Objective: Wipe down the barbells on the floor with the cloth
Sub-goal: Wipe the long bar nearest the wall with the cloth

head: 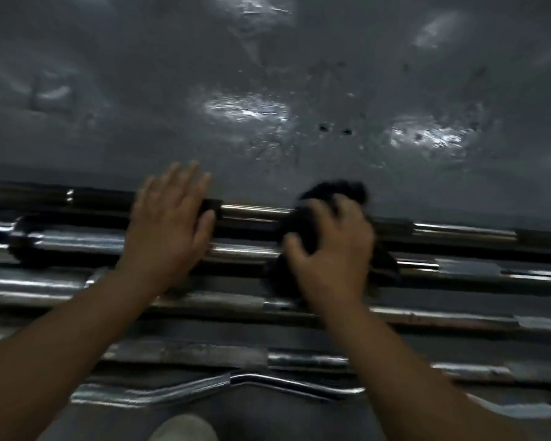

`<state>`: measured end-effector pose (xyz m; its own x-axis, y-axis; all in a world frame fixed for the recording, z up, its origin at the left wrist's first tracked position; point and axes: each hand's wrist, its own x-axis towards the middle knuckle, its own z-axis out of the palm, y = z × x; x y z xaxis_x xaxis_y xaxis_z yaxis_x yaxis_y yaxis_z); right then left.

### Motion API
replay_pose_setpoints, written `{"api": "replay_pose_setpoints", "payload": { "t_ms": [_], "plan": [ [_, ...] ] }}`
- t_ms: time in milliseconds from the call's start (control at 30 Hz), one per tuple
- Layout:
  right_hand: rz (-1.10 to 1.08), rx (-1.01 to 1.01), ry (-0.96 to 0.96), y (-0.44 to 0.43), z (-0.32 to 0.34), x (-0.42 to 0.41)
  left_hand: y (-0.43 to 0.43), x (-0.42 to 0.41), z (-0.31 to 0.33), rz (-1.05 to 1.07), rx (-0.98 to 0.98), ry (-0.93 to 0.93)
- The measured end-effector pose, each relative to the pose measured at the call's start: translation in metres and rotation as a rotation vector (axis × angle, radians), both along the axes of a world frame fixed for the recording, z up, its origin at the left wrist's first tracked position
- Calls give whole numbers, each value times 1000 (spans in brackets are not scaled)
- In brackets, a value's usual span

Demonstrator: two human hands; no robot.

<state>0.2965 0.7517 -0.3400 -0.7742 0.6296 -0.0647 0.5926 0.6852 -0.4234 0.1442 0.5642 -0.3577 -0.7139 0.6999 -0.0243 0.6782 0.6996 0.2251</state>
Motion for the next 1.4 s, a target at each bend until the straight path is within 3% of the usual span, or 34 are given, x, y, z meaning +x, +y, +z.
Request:
{"api": "replay_pose_setpoints", "payload": {
  "t_ms": [133, 267, 367, 433, 567, 667, 800, 900, 1000, 1067, 1167, 1400],
  "plan": [
    [533, -46, 47, -101, 0, -57, -93, -21, 6, 239, -114, 42],
    [842, -1, -8, -41, 10, -47, -150, -17, 14, 193, -154, 42],
    [746, -4, -34, 19, 15, -19, -173, -8, 14, 289, -176, 89],
    [627, -29, -46, 4, 6, -21, -183, -5, 10, 383, -151, 90],
    [705, -127, 151, -104, -17, -96, -186, -3, -2, 416, -27, 31],
    [729, -243, 137, -162, -13, -147, -193, -7, 2, 403, 14, 58],
    [1025, -116, 69, -130, -3, -133, -223, -39, 7, 580, -12, 89],
    [960, -163, 20, -112, 19, -147, -232, -49, -1, 685, 11, 1],
    [765, -319, 194, -174, 32, -215, -229, -51, -6, 672, 30, 5],
    [841, -407, 263, -239, 25, -264, -233, -53, -9, 674, 20, 5],
    [1054, -238, 111, -291, -2, -288, -236, -58, -12, 626, -19, -7],
    [1054, -127, -69, -170, 18, -197, -234, -56, -5, 694, 15, -76]
  ]
}}
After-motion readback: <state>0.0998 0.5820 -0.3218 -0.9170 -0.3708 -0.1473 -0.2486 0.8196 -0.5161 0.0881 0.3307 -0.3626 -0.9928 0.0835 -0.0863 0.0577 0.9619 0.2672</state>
